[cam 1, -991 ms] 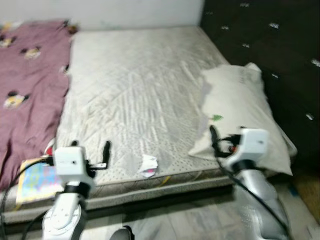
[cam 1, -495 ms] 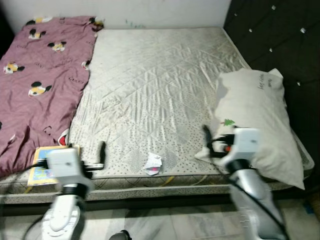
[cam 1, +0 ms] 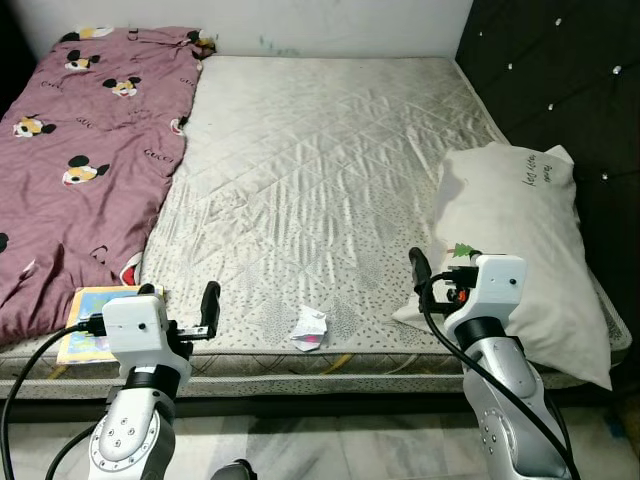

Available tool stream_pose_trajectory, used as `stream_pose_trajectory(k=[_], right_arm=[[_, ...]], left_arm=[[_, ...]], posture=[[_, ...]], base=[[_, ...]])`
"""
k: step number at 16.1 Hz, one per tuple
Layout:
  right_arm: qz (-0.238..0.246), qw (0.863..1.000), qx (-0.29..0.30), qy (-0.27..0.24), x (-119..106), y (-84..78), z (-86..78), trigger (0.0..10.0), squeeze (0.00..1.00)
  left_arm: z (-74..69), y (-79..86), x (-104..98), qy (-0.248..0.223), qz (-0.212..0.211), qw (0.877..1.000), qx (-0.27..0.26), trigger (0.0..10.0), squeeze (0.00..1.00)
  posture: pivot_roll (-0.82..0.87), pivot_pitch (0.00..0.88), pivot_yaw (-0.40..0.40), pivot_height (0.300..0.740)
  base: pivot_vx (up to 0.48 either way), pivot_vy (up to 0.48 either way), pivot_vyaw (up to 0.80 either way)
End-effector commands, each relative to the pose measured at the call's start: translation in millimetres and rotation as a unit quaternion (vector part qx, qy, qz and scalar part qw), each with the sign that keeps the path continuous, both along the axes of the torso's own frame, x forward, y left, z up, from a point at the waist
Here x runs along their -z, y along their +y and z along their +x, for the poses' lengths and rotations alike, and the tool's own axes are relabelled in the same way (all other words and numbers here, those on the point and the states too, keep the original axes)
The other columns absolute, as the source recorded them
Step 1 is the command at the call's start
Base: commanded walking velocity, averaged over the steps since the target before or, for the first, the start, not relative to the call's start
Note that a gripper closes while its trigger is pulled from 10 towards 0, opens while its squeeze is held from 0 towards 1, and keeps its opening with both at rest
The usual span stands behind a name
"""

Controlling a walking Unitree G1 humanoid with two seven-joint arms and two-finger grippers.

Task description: Clean up the room

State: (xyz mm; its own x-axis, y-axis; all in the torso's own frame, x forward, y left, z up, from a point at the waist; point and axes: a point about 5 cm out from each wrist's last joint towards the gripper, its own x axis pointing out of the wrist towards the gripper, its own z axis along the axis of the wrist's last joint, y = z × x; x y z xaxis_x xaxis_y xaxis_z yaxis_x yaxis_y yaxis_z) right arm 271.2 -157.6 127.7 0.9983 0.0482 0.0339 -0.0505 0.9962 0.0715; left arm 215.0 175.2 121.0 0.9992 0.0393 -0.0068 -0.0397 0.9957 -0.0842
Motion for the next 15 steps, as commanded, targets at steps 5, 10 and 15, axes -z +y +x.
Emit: stream_pose_trajectory(k=[5, 10, 15], right_arm=[[-0.006, 1.0, 0.0, 0.009, 4.9, -0.3, -0.9, 10.0, 0.0], [-0.003, 1.0, 0.006, 0.023, 12.4, -1.8, -5.0, 10.0, 0.0], [0.009, 0.999, 0.001, 0.043, 28.4, 7.3, -7.9, 10.0, 0.0]], left_arm=[[0.7, -1.4, 0.2, 0.002, -0.003, 1.0, 0.003, 10.0, 0.0], [-2.2, -1.1, 5.4, 0.014, -0.014, 1.0, -0.004, 10.0, 0.0], [-1.1, 0.1, 15.6, 0.035, -0.041, 0.999, -0.008, 10.0, 0.0]], posture=[[0.03, 0.142, -0.062, 0.74], [0.03, 0.138, -0.061, 0.74], [0.04, 0.119, -0.054, 0.74]], base=[[0.0, 0.0, -0.1], [0.0, 0.243, 0.0], [0.0, 0.48, 0.0]])
